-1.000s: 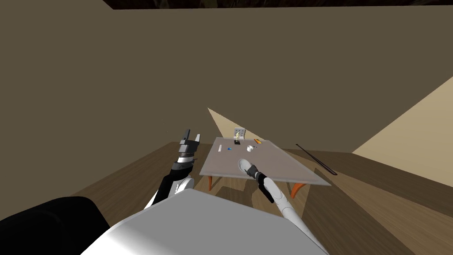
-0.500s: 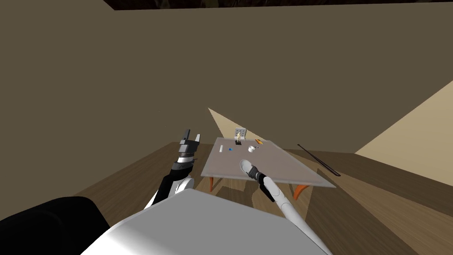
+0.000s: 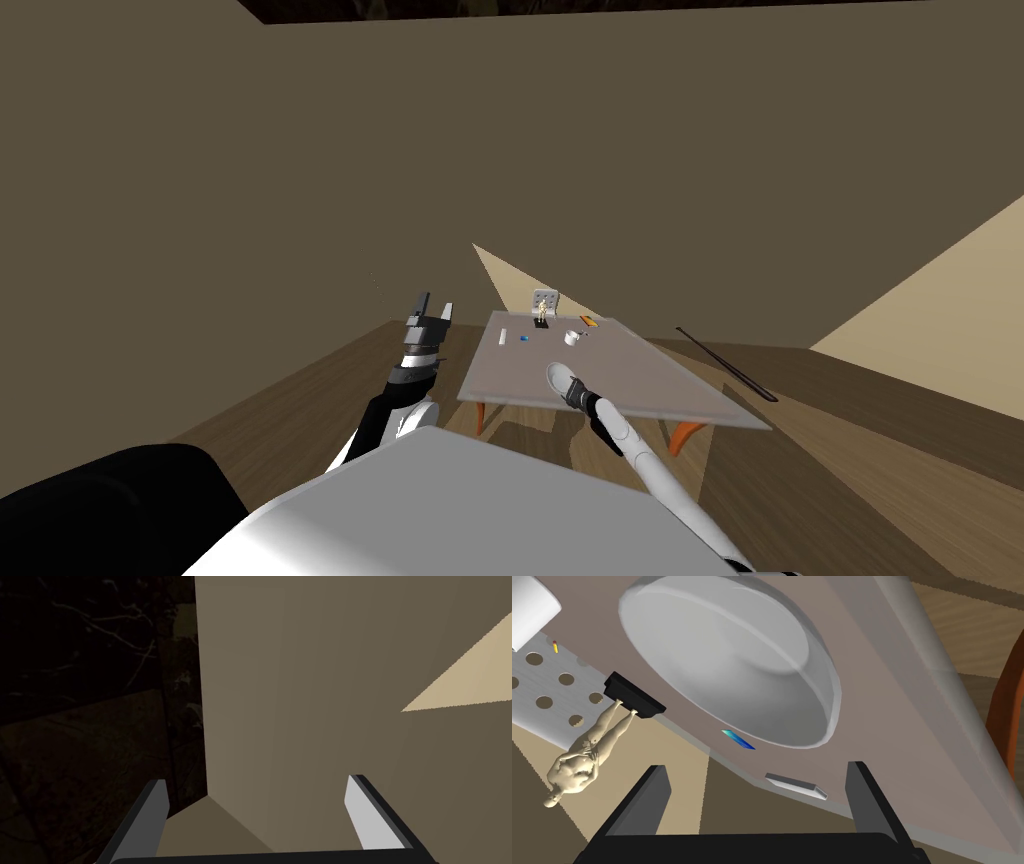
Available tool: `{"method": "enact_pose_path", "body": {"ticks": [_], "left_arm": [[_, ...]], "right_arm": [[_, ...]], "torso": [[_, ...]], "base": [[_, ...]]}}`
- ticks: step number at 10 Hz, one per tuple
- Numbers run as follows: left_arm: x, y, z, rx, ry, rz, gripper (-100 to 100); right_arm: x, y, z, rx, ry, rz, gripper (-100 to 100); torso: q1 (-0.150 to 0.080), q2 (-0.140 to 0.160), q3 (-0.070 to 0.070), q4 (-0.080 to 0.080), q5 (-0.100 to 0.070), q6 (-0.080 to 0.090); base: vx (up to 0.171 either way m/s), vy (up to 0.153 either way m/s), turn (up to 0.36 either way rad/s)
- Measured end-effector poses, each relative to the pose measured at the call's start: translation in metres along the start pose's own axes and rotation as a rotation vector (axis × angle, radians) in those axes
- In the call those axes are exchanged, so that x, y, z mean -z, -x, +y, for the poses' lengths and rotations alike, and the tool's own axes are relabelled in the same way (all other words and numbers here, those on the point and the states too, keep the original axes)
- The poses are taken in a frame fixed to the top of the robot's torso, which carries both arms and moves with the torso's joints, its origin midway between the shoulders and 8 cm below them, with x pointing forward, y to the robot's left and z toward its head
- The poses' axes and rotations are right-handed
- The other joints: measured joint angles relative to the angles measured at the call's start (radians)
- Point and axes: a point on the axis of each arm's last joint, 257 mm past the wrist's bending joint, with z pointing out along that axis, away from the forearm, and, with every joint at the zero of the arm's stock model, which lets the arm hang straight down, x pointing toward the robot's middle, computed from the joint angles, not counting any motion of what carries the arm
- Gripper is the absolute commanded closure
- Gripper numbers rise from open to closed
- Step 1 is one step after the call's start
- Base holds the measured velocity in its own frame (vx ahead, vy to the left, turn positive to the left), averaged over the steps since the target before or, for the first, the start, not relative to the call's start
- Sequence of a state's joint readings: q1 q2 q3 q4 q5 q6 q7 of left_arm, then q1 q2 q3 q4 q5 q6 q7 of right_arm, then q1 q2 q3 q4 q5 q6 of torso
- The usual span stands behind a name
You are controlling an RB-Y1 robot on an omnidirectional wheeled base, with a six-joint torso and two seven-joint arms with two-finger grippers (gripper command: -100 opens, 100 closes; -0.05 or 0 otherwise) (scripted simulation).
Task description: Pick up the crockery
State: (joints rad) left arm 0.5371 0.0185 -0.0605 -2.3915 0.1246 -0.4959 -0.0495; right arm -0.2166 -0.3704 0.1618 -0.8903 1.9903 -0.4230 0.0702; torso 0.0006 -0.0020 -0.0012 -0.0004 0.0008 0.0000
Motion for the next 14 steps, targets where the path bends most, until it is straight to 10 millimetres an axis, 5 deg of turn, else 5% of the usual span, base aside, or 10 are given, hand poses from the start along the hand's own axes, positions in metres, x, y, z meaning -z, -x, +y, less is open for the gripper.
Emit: {"method": "enact_pose_path", "body": {"ticks": [11, 12, 13, 14], "left_arm": [[0.0, 0.0, 0.0, 0.0, 0.0, 0.0, 0], [0.0, 0.0, 0.0, 0.0, 0.0, 0.0, 0], [0.0, 0.0, 0.0, 0.0, 0.0, 0.0, 0], [0.0, 0.0, 0.0, 0.0, 0.0, 0.0, 0]], "right_arm": [[0.0, -0.086, 0.031, 0.213, 0.153, 0.232, -100], [0.0, -0.086, 0.031, 0.211, 0.154, 0.233, 0], [0.0, -0.086, 0.031, 0.212, 0.154, 0.233, -100], [0.001, -0.09, 0.038, 0.209, 0.154, 0.234, -100]], "torso": [[-0.001, -0.001, -0.001, 0.0, 0.0, 0.0], [-0.001, 0.0, 0.0, 0.0, 0.0, 0.0], [-0.002, 0.001, 0.0, 0.0, 0.0, 0.0], [-0.003, -0.001, -0.001, 0.0, -0.001, 0.0]], "base": [[0.036, 0.045, 0.025], [0.0, 0.0, 0.0], [0.054, -0.016, 0.037], [0.081, -0.033, 0.042]]}}
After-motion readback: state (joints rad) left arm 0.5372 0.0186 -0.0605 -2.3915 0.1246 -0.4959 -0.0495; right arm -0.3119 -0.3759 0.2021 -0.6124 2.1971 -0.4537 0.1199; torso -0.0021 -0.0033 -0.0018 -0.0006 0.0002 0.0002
